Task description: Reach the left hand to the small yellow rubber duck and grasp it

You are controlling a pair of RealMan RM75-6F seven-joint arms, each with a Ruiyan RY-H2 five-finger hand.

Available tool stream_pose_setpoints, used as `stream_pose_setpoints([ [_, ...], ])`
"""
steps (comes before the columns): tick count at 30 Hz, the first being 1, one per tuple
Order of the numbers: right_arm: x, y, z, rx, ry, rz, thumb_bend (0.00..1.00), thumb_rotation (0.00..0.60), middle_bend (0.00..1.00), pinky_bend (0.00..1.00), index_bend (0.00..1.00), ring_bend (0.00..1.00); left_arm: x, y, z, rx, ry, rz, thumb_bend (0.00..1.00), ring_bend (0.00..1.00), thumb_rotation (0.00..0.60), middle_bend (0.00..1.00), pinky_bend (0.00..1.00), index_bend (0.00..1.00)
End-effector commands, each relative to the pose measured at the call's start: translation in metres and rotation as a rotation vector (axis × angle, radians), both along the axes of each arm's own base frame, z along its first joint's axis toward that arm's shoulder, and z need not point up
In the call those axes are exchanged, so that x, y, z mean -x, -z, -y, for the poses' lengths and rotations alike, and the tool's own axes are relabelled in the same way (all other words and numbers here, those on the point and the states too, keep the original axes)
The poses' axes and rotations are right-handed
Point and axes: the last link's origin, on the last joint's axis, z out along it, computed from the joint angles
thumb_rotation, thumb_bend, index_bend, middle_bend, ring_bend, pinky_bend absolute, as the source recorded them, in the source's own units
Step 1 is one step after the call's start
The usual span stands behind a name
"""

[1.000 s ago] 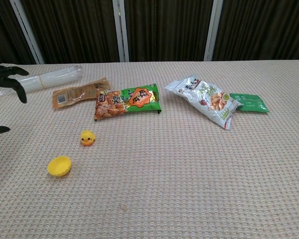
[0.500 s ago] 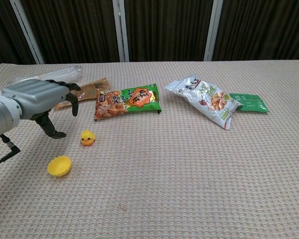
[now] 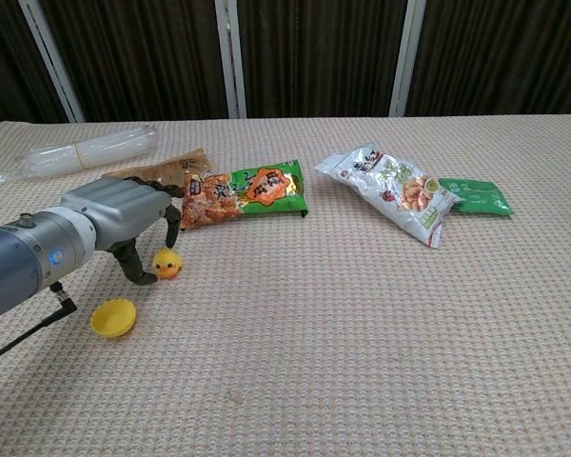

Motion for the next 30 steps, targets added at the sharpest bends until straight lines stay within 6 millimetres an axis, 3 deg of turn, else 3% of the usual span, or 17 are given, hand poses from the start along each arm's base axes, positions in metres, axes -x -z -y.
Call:
stream_pose_setpoints([
  [1,0.000,-0.001,0.000,0.004,0.000,0.005,0.01,0.600,0.00,0.00,0.06,0.00,-0.001,0.002,0.000,0.001,-0.001,0.001,0.24,0.00,0.600,0.00,0.04,0.41],
  [4,0.000,-0.001,0.000,0.005,0.001,0.010,0.01,0.600,0.00,0.00,0.06,0.00,-0.002,0.005,0.000,0.004,0.001,0.004,0.29,0.00,0.600,0.00,0.04,0.43],
  [8,0.000,-0.001,0.000,0.003,0.003,0.016,0.01,0.600,0.00,0.00,0.06,0.00,-0.001,0.008,0.001,0.013,0.001,-0.001,0.44,0.00,0.600,0.00,0.04,0.50],
  [14,0.000,-0.003,0.000,0.013,0.001,0.021,0.01,0.600,0.00,0.00,0.06,0.00,0.001,0.005,0.004,0.016,-0.009,0.023,0.48,0.00,0.600,0.00,0.04,0.51],
  [23,0.001,-0.003,0.000,0.015,0.006,0.019,0.01,0.600,0.00,0.00,0.06,0.00,-0.016,-0.030,0.015,0.012,0.063,0.118,0.48,0.00,0.600,0.00,0.04,0.51],
  [30,0.002,-0.003,0.000,0.018,0.013,0.012,0.01,0.600,0.00,0.00,0.06,0.00,-0.018,-0.061,0.041,0.072,0.125,0.120,0.48,0.00,0.600,0.00,0.04,0.51],
])
